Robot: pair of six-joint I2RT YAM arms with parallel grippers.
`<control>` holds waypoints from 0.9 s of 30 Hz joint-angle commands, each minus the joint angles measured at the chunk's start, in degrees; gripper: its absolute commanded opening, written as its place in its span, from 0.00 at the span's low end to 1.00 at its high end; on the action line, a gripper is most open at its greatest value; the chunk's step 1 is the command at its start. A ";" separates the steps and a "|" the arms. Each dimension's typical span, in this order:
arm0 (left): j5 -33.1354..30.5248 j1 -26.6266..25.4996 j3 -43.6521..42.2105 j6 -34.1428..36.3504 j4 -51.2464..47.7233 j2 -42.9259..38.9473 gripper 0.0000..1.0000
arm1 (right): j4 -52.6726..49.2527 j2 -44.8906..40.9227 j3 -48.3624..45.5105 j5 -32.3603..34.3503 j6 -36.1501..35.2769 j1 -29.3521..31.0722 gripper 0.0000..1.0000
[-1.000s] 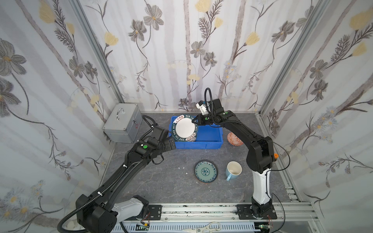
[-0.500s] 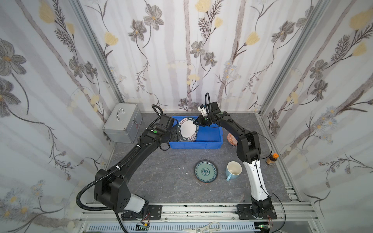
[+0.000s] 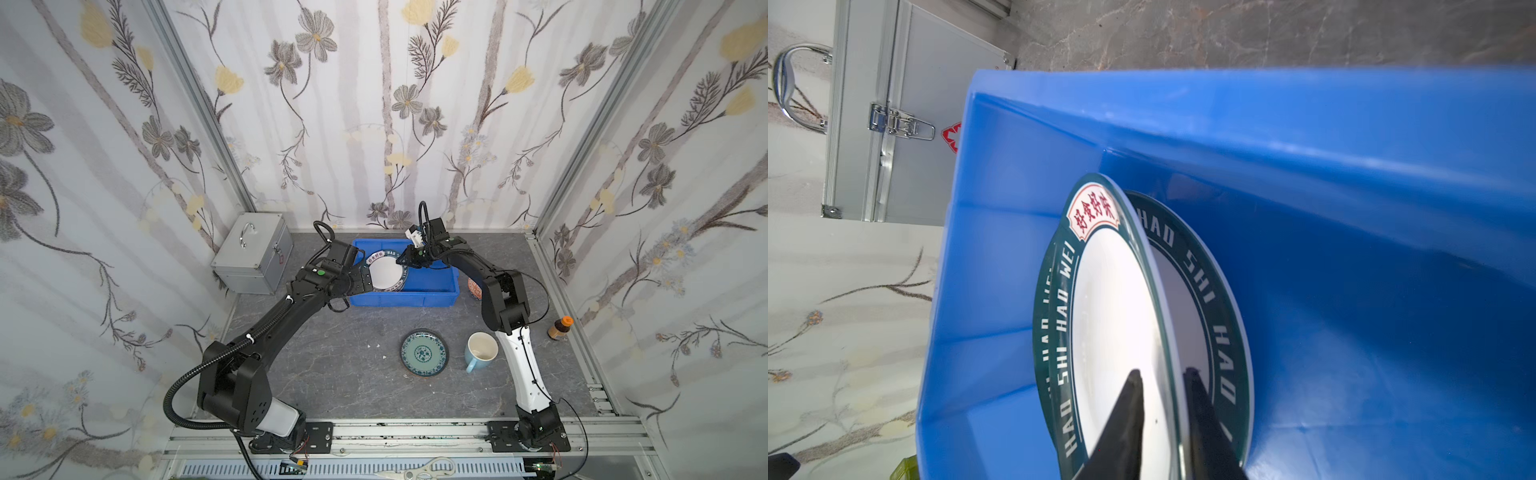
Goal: Place the mixed dishes into the plastic bin
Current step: 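Lower the green-rimmed plate into the bin with right gripper while left gripper approaches, then open right gripper over the stacked plates and lift it out of the bin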
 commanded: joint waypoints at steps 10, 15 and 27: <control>1.19 0.33 -2.30 -0.62 1.78 -2.16 1.00 | -2.41 -2.04 0.55 2.57 -3.35 1.39 0.55; 1.28 0.27 -3.25 -0.83 1.78 -3.41 1.00 | -6.38 -3.46 0.47 8.05 -6.24 1.45 0.60; 1.10 0.24 -5.79 -1.46 2.23 -5.73 1.00 | -6.80 -2.28 1.30 7.71 -7.82 4.71 0.62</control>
